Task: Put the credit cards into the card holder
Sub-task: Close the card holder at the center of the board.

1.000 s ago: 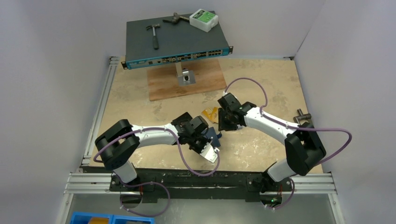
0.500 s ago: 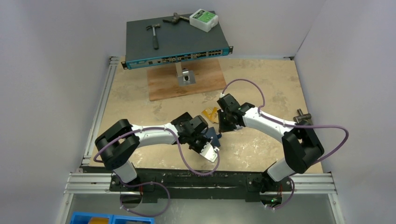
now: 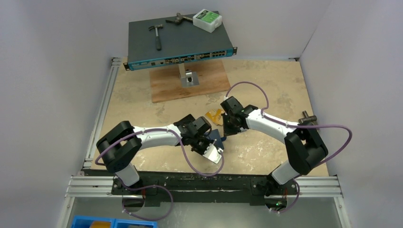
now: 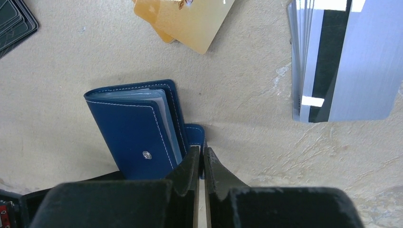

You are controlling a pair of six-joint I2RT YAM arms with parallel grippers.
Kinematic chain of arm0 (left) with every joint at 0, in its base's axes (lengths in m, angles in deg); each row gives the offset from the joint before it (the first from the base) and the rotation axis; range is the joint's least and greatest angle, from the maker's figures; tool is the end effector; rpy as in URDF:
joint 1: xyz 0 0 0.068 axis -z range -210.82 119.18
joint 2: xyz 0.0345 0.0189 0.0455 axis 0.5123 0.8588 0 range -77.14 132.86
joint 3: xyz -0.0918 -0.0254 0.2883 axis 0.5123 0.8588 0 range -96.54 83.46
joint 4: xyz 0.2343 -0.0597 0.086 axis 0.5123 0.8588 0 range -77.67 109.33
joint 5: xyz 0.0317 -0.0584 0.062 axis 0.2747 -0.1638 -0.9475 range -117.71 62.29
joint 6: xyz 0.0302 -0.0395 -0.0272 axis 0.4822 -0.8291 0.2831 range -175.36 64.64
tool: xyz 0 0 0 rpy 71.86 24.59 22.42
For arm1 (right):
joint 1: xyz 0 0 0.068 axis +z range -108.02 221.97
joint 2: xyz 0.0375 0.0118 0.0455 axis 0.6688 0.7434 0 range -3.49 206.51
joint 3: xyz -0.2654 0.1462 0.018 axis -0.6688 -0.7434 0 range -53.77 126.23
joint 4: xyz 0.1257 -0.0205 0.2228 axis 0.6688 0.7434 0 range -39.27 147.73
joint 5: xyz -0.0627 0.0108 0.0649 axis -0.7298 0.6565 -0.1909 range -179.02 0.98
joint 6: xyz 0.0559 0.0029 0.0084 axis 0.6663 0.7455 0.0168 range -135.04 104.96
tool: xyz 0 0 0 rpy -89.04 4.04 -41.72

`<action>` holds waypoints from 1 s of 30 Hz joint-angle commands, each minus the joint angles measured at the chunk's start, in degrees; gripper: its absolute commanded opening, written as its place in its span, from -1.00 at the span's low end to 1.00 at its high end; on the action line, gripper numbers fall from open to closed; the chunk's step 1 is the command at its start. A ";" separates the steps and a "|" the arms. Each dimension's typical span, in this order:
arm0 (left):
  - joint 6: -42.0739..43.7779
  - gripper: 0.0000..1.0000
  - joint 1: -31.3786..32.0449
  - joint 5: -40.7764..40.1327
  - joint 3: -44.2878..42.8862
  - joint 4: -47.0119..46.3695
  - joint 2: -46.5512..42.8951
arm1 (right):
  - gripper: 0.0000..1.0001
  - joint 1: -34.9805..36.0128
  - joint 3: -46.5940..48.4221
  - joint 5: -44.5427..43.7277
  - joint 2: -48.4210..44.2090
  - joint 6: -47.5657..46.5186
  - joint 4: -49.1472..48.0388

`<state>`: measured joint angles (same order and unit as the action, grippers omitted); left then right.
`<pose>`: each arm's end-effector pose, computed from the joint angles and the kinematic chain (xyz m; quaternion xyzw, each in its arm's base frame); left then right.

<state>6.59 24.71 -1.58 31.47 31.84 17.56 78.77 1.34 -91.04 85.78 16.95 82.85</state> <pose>0.1622 -0.2672 0.1927 0.8365 0.4443 -0.2060 0.2458 0.2363 0.1749 0.2201 -0.0373 0.9778 0.1019 0.1793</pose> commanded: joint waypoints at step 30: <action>10.72 -0.52 0.90 -10.37 2.79 -5.06 3.55 | -1.00 0.15 2.41 8.16 2.78 1.81 -2.87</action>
<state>14.81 25.41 -11.15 33.22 23.27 18.02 78.77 1.63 -85.29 86.72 17.58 81.91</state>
